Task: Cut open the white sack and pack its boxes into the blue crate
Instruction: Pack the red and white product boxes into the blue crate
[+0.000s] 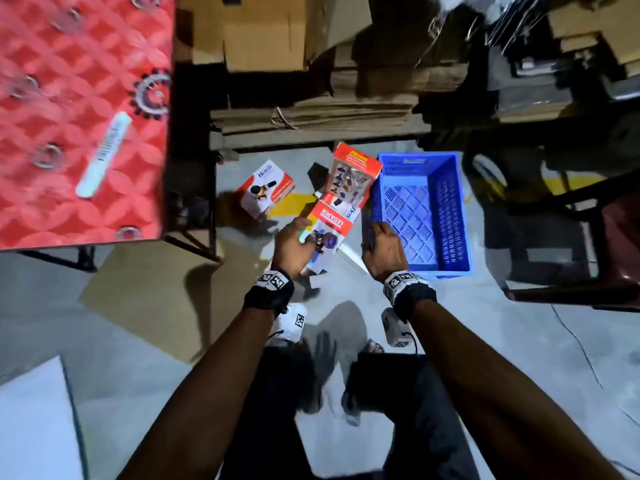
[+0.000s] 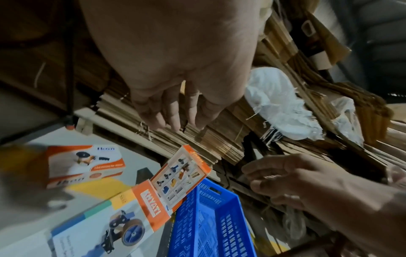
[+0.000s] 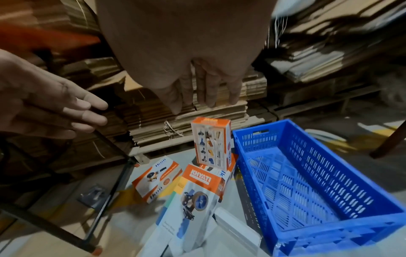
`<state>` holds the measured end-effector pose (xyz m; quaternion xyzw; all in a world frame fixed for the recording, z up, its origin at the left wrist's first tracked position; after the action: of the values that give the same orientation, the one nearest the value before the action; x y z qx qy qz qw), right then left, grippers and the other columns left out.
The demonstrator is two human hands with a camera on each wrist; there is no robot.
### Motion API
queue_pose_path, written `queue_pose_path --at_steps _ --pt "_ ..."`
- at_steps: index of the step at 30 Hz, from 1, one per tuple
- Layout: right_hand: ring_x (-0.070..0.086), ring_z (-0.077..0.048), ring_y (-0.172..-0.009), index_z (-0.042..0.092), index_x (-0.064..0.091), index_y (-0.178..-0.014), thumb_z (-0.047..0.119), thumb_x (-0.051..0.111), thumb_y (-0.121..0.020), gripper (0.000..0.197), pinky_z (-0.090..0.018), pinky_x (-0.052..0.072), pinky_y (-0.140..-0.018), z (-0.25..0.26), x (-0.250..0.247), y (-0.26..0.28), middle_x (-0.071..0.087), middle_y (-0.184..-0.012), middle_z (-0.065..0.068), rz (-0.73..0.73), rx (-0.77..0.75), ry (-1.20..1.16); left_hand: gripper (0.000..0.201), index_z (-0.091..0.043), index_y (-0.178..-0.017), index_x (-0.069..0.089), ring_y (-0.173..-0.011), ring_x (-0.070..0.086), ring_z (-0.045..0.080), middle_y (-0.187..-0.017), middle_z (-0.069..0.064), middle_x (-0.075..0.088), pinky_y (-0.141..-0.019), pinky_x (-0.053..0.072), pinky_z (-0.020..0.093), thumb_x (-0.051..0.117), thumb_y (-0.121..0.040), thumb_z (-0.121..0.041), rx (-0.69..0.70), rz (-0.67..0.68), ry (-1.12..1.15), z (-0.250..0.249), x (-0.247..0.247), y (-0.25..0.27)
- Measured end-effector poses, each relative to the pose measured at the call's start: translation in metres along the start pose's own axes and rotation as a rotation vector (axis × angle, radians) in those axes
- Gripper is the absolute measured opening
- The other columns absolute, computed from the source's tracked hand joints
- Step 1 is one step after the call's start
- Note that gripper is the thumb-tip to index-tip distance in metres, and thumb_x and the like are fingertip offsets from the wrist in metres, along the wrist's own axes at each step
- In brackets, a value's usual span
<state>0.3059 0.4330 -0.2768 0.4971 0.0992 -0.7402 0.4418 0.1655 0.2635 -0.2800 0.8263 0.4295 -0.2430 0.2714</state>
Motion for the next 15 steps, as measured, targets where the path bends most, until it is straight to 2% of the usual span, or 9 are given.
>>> queue_pose_path --at_steps 3,5,9,12,15 --pt "0.059 -0.048 -0.105 0.005 0.051 -0.137 0.014 0.061 -0.087 0.052 -0.049 0.05 -0.09 -0.055 0.081 -0.052 0.05 -0.136 -0.023 0.03 -0.005 0.016 0.021 0.001 -0.107 0.071 -0.097 0.068 0.03 -0.102 0.016 0.072 -0.089 0.047 0.028 0.067 -0.086 -0.003 -0.113 0.05 0.028 0.087 0.076 -0.052" --pt "0.061 -0.047 -0.104 0.008 0.052 -0.137 0.016 0.061 -0.086 0.052 -0.049 0.051 -0.09 -0.092 0.135 -0.088 0.051 -0.134 -0.022 0.035 -0.019 0.002 0.024 0.0 -0.107 0.071 -0.099 0.068 0.033 -0.103 0.018 0.073 -0.085 0.046 0.026 0.067 -0.085 -0.009 -0.136 0.06 0.024 0.143 0.126 -0.084" --pt "0.06 -0.043 -0.109 0.006 0.053 -0.133 0.018 0.06 -0.084 0.051 -0.047 0.05 -0.094 -0.142 0.231 -0.156 0.053 -0.128 -0.02 0.052 -0.089 -0.049 0.027 0.008 -0.118 0.064 -0.108 0.064 0.037 -0.113 0.027 0.067 -0.085 0.038 0.023 0.063 -0.091 0.002 -0.104 0.101 -0.061 0.216 0.206 -0.134" --pt "0.059 -0.042 -0.106 0.004 0.051 -0.13 0.027 0.056 -0.088 0.049 -0.045 0.05 -0.091 -0.156 0.273 -0.201 0.054 -0.122 -0.021 0.027 -0.148 -0.046 0.041 0.005 -0.128 0.056 -0.113 0.06 0.038 -0.118 0.027 0.063 -0.091 0.037 0.035 0.066 -0.094 -0.016 -0.092 0.07 -0.139 0.254 0.238 -0.167" --pt "0.053 -0.041 -0.117 0.002 0.044 -0.137 0.032 0.06 -0.091 0.057 -0.045 0.045 -0.101 -0.168 0.296 -0.244 0.05 -0.132 -0.023 -0.029 -0.165 -0.052 0.07 -0.009 -0.137 0.042 -0.118 0.052 0.045 -0.13 0.024 0.049 -0.098 0.042 0.047 0.066 -0.08 -0.041 -0.104 0.016 -0.317 0.263 0.25 -0.198"
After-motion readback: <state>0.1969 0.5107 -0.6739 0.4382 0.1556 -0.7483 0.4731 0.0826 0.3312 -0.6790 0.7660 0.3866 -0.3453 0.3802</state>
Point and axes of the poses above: each hand's wrist, its own y-axis away from the middle knuckle, its own x-axis out of the palm, z = x × y, the point moved 8 cm from there along -y, towards the middle knuckle
